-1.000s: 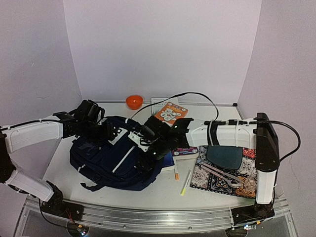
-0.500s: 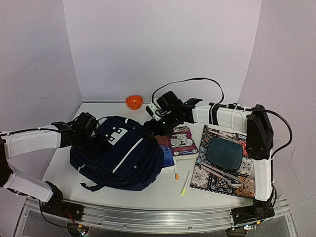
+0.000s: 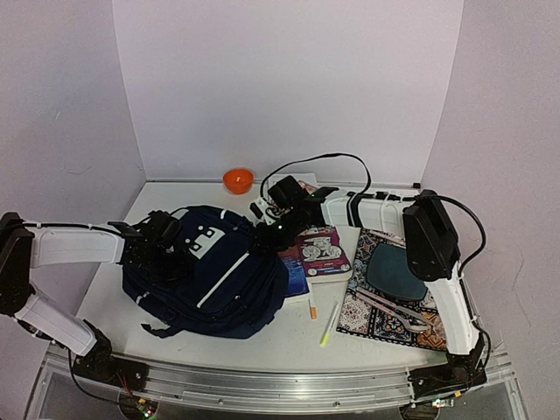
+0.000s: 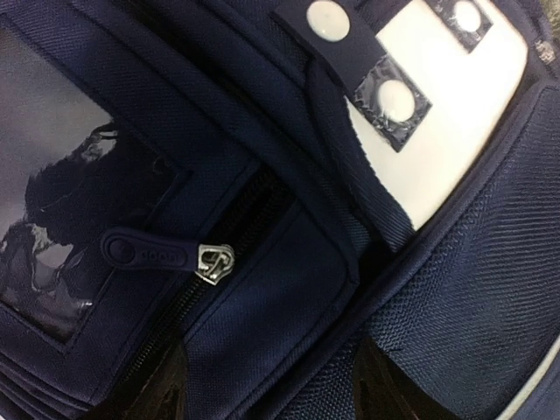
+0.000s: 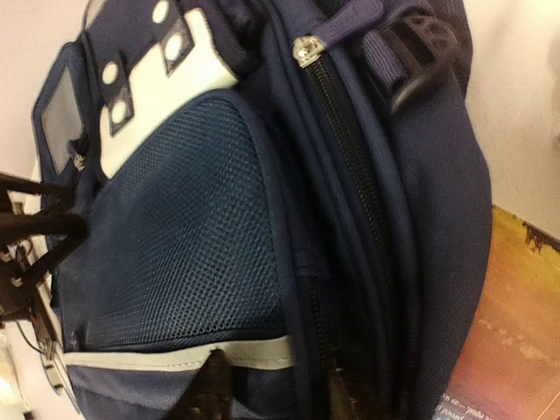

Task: Pack the student bag
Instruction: Hold the second largest pocket of the student bag, then grab the second largest pocket of the student bag.

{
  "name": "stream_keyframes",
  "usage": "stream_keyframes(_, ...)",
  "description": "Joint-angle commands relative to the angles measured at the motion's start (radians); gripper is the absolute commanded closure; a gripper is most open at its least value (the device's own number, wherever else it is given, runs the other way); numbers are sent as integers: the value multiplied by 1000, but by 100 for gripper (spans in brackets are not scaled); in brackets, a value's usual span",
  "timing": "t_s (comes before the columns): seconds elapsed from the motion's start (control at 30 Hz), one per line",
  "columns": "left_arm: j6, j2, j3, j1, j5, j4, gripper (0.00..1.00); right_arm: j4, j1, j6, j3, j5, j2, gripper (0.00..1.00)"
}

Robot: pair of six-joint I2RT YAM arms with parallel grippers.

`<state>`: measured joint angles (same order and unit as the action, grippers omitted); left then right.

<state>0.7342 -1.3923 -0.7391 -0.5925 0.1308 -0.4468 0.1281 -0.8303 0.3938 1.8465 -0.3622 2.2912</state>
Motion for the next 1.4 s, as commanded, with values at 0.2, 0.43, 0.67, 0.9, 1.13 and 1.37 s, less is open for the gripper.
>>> stream_keyframes(0.2,-209,-210,-169,42,95,114,37,-190,-14,114,-133,-113,-156,100)
stream_keyframes(0.43,-248,-247,-336,74,37,109,37,-349,-15,275,-250,-10,-216,100)
stream_keyframes(0.67,-113,-24,-241,11,18,17,34,-400,-30,331,-263,56,-206,100)
stream_keyframes(0.9,22,95,-163,-196,32,-76,43,-417,-31,346,-247,81,-192,100)
stream_keyframes(1.13,133,43,-152,-425,121,-81,54,-424,-31,357,-233,88,-178,100)
stream_keyframes(1.37,214,-17,-149,-530,168,-93,70,-424,-31,362,-236,79,-169,100)
